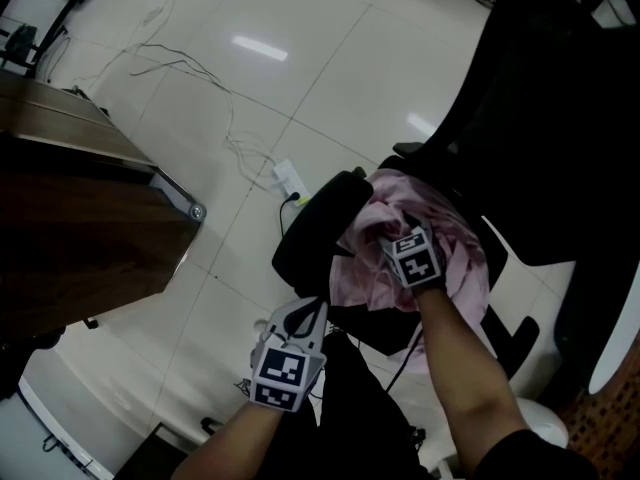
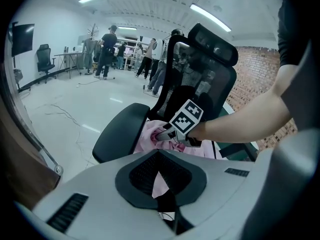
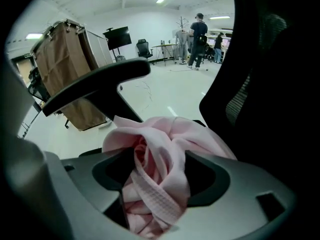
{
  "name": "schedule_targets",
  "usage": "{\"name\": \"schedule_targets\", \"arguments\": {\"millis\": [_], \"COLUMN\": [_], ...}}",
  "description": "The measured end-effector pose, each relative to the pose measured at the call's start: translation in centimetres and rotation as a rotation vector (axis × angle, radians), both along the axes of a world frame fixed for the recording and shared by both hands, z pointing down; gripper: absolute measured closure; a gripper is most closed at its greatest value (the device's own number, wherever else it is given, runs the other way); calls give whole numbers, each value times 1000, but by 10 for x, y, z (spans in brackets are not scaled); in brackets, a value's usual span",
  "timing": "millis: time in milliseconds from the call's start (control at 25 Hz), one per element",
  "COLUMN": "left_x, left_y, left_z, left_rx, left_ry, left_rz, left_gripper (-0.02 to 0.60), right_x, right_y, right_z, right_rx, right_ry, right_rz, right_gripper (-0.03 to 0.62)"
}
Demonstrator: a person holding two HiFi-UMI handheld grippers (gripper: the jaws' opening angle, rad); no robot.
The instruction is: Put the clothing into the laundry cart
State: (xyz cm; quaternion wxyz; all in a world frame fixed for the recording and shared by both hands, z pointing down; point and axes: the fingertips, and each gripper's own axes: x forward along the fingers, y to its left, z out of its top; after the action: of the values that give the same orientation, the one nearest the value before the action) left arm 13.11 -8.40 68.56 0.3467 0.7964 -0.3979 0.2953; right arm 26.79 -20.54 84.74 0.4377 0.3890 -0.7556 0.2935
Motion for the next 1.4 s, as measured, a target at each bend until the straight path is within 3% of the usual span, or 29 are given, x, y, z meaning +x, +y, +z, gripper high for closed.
{"name": "schedule_targets", "arguments": {"millis": [560, 680, 800, 920, 1120, 1400], "left_x": [-12, -15, -13, -12, -15, -26], "left_y": [-1, -2, -3, -4, -2, 6], "left_z": [11, 16, 16, 13, 4, -33], "left_rx": [-6, -8, -5, -3, 7, 59], "left_ry": [-13, -13, -5, 4, 9, 16], "left_rz": [-4, -11, -5, 2, 14, 37], "left_gripper": [581, 581, 581, 581, 581, 581], "right_x": [-7, -8, -3, 2, 17, 51], "right_y": [-2, -2, -2, -5, -8, 14], "right_z": [43, 48, 49, 38, -8, -127], "right_rx": [-81, -91, -95, -73, 33, 197], "right_ry": [24, 29, 29, -52, -202, -376], "right_rz": [10, 18, 42, 119, 246, 385], "right_gripper": [281, 327, 425, 487, 491, 490]}}
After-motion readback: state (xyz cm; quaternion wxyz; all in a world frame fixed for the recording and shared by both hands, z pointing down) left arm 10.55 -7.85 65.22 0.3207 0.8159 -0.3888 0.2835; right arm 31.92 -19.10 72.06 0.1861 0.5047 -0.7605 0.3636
